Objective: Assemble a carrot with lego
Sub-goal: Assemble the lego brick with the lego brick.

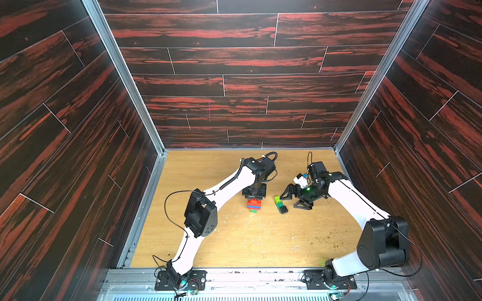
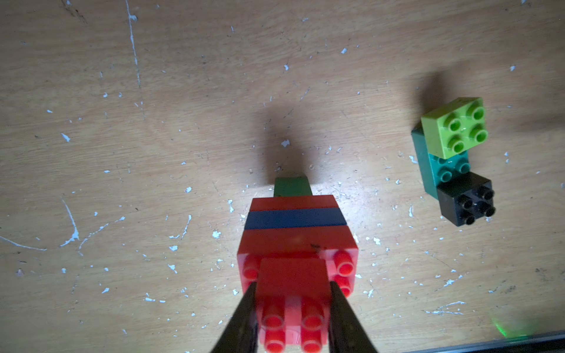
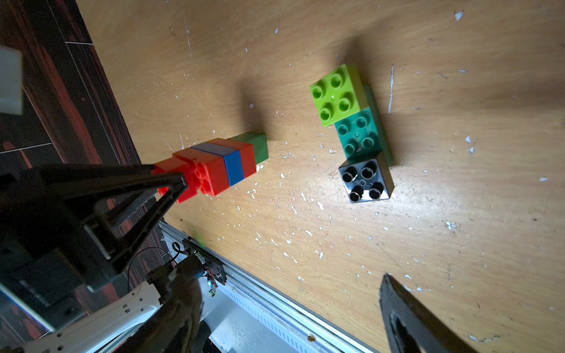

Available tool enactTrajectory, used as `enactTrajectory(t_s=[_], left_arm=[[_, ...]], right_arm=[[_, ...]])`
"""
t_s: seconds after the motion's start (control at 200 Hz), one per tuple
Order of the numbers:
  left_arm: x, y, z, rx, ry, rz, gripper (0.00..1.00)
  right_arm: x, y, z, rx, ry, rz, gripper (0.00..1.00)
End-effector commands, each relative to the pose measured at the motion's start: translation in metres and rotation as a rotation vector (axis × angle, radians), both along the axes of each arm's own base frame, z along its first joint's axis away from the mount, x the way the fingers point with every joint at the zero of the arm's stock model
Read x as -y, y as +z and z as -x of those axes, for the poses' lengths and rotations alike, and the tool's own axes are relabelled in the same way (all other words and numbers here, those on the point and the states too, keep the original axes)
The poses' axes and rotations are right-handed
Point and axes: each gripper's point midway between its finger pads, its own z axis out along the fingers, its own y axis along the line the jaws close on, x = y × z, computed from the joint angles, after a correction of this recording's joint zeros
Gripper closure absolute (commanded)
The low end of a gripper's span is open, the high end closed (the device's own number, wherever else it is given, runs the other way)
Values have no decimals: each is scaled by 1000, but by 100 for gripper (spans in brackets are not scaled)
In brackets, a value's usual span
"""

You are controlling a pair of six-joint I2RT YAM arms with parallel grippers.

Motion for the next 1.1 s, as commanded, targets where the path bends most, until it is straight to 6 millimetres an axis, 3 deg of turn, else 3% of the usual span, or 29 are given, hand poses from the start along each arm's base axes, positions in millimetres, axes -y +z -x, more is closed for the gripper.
enactTrajectory(t_s=[0.0, 0.651, 0.832, 1.097], left_arm=[[-6, -1, 3, -12, -13, -47, 83], [3, 6, 2, -3, 20, 18, 84], [0, -4, 5, -24, 20, 3, 84], [-20, -24, 11, -35, 14, -96, 85]], right_arm=[[1, -7, 1, -28, -6, 0, 8], [1, -7, -1, -30, -7, 1, 8], [0, -6, -2, -27, -7, 1, 8], [0, -6, -2, -29, -7, 2, 8]])
